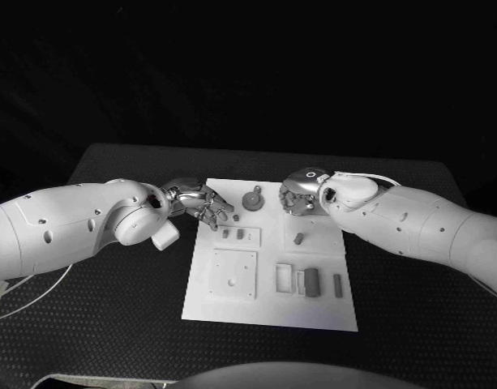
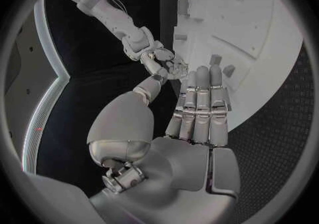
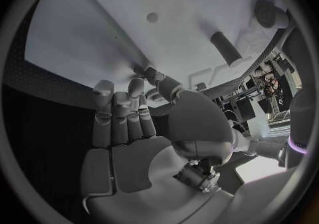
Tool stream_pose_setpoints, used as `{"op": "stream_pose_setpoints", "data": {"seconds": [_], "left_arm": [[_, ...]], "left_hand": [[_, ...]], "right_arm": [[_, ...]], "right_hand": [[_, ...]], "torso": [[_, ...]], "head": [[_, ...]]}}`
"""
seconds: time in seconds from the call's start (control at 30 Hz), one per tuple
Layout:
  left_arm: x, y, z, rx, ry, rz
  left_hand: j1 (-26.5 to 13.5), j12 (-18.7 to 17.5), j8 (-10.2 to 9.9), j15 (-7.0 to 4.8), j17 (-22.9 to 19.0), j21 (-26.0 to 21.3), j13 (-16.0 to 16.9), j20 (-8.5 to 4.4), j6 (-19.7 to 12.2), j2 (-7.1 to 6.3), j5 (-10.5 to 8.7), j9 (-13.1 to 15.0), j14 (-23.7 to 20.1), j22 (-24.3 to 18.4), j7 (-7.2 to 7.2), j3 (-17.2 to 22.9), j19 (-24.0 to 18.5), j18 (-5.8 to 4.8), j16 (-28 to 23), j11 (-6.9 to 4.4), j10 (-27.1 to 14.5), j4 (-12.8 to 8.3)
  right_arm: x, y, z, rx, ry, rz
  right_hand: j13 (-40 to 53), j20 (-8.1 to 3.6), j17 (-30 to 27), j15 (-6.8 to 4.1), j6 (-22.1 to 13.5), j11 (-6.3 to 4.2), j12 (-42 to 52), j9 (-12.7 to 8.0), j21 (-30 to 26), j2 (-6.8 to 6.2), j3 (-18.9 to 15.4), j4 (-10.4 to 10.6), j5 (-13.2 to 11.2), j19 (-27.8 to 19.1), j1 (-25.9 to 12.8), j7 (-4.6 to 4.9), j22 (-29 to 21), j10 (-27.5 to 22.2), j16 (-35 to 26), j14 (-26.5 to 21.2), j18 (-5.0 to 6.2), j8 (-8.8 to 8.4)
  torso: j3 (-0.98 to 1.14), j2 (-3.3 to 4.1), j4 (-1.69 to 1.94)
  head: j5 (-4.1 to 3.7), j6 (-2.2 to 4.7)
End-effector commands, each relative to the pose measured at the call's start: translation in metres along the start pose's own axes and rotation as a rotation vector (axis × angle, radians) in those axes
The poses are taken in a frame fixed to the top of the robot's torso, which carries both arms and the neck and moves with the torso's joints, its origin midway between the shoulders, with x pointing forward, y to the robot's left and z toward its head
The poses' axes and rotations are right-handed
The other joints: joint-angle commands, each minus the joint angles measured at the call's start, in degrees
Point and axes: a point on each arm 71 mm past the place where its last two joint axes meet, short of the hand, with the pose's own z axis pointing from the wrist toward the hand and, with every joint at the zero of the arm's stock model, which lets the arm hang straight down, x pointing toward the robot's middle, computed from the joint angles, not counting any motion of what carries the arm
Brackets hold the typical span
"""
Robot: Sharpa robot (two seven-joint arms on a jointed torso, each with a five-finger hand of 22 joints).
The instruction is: Assemble the parts on the task board
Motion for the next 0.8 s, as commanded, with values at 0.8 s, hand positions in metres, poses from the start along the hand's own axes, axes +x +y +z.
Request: {"op": "stream_pose_setpoints", "data": {"seconds": [0.8], "left_arm": [[0.003,-0.003,0.002,0.014,0.018,0.007]], "left_hand": [[-0.2,-0.1,0.2,0.01,0.1,0.1,-0.1,-0.1,-0.1,-0.36,-0.21,0.0,0.5,0.1,0.21,-0.1,0.0,-0.49,-0.3,0.23,0.0,-0.3]], "right_arm": [[0.022,0.01,0.002,0.017,0.091,-0.064]], "right_hand": [[0.2,-0.28,0.3,-0.07,-0.3,-0.3,0.4,0.5,-0.6,-0.72,-2.6,0.4,-0.1,0.0,-1.0,0.86,0.2,-0.4,0.0,-0.3,3.9,1.13]], "torso": [[0.01,0.0,-0.02]], "head": [[0.03,-0.22]]}}
